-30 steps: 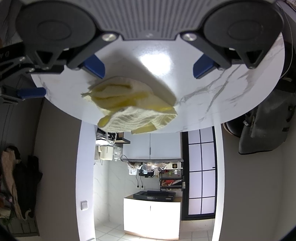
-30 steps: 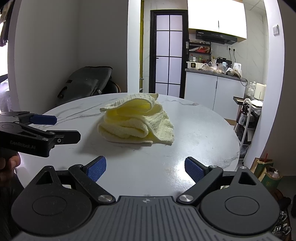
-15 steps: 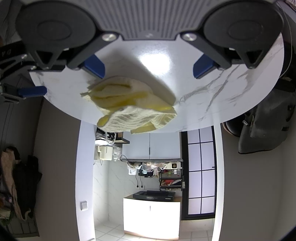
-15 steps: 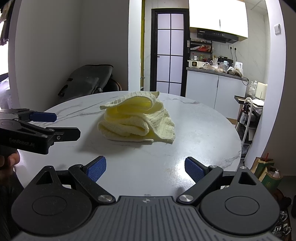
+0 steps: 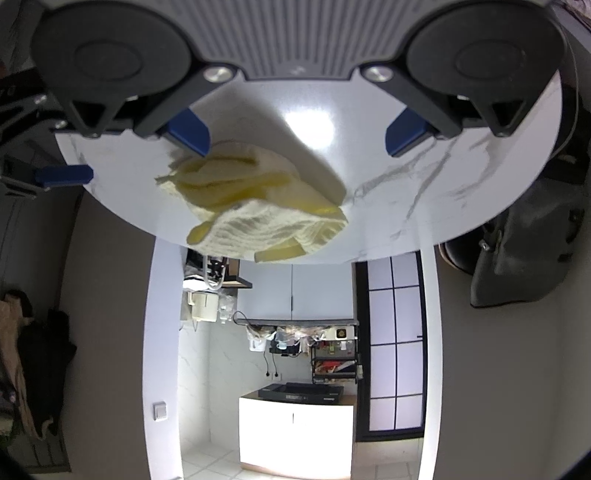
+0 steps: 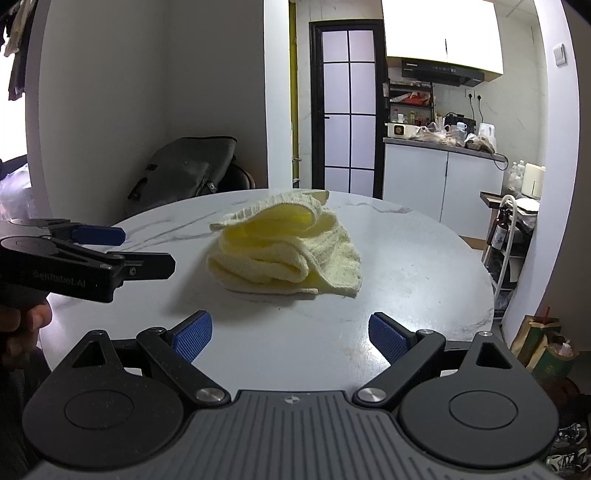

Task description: Fold towel

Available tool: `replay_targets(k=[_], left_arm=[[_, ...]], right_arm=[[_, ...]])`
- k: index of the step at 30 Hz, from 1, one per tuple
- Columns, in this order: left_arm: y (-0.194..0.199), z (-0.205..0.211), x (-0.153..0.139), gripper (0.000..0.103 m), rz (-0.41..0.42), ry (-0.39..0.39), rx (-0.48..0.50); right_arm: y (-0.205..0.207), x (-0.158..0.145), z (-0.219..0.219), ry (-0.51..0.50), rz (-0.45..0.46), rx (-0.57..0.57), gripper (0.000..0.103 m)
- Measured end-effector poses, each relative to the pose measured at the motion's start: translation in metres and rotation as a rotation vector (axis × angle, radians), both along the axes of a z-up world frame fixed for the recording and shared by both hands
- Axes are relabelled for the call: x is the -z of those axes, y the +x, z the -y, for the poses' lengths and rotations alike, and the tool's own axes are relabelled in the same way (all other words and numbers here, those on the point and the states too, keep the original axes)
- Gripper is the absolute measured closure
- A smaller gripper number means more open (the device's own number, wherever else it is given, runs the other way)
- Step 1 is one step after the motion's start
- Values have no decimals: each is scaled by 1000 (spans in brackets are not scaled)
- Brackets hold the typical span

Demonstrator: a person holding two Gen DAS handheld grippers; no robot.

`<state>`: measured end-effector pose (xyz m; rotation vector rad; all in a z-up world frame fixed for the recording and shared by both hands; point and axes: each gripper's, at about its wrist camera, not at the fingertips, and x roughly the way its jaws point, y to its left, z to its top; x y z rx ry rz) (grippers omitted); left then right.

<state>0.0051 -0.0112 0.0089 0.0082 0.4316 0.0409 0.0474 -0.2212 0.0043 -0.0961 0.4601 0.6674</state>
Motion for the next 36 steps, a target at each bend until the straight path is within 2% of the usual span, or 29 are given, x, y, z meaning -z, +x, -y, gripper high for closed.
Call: replay_targets(k=[9,16,25,33,35,36], left_arm=[[-5,9,-7,0,-27,9,-34],[-10,13,-15,0,-42,30,-44],[-13,22,-25,0,-40,104,-32],[-11,15,-28,0,-53,70,-25],[-10,12,-28,0,-55,71,-27],[-9,11,-28,0,-57,73,-31]], right_arm=[[2,3,7,33,-24,0,8],[2,-1,10,33,-6,-23,8],[4,-10,17,18,12,-61,9],[8,-13,16,-15,6,-100,9],[7,-13,15,-33,21,-112,11],[7,-14,15,-37,24,-114,15]])
